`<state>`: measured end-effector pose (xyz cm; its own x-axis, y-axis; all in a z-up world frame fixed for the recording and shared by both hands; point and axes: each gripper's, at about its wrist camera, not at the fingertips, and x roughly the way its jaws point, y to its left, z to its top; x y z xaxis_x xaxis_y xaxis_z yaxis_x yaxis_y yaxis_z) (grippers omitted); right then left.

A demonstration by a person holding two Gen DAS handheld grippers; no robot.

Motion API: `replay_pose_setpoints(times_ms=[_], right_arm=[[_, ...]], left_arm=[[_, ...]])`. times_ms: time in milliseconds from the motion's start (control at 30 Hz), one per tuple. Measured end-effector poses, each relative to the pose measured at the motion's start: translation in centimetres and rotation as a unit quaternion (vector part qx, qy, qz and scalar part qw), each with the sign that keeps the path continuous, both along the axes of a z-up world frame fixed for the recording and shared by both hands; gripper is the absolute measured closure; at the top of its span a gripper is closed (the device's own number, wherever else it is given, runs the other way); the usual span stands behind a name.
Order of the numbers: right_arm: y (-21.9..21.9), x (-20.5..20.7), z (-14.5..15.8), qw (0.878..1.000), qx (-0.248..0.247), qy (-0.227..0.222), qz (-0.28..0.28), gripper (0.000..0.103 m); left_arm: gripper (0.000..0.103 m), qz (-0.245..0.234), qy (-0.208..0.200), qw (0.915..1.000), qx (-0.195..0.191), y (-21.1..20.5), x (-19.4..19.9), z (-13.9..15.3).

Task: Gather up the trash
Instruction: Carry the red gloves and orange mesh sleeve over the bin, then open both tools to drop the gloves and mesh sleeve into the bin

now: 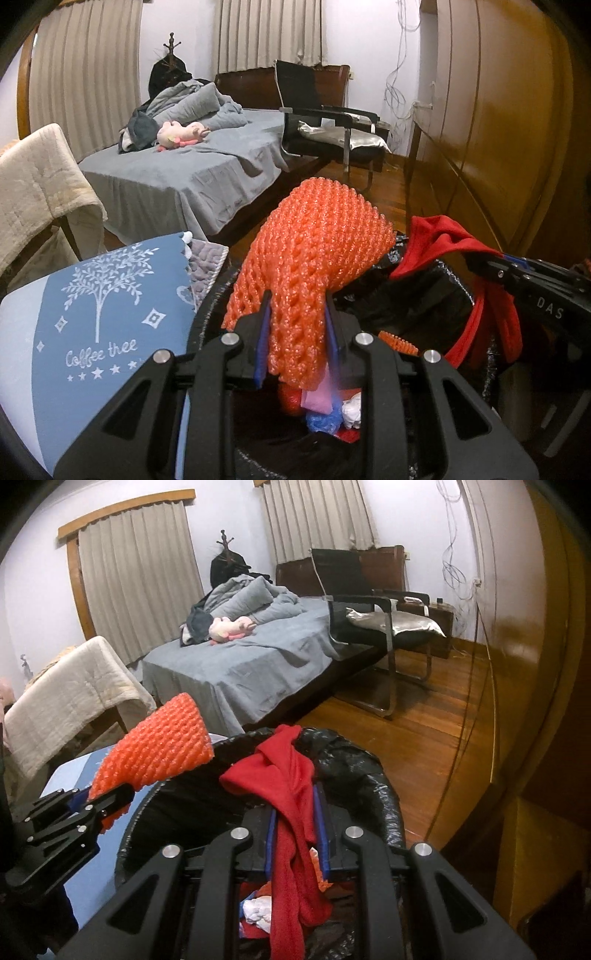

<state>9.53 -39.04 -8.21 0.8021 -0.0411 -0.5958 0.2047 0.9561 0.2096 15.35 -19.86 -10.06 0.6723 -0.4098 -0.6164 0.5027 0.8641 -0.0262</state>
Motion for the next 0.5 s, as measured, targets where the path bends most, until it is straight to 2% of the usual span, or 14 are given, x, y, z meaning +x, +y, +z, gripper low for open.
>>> replay_pose_setpoints(times_ms=[233,300,367,500], right_arm=[[-0.3,1.1,-1.0,1.000,0.002,0.010,-0.001,0.085],[-0.2,1.6,-1.4,1.000,-0.001,0.018,0.001,0.084],[-0.3,1.7,-1.8,1.000,-0.002,0.025,0.002,0.071],[0.0,1.8,-2.3,0.999,-0.009,0.035,0.003,0.056]], left_arm=[[0.078,-0.011,0.012,0.9999,-0.001,-0.7,0.7,-0.9],[0.071,-0.021,0.024,0.9995,-0.004,-0.8,0.8,-1.2],[0.060,-0.028,0.033,0.9990,-0.006,-0.8,0.9,-1.4],[0.051,-0.034,0.040,0.9986,-0.003,-0.5,0.9,-1.7]])
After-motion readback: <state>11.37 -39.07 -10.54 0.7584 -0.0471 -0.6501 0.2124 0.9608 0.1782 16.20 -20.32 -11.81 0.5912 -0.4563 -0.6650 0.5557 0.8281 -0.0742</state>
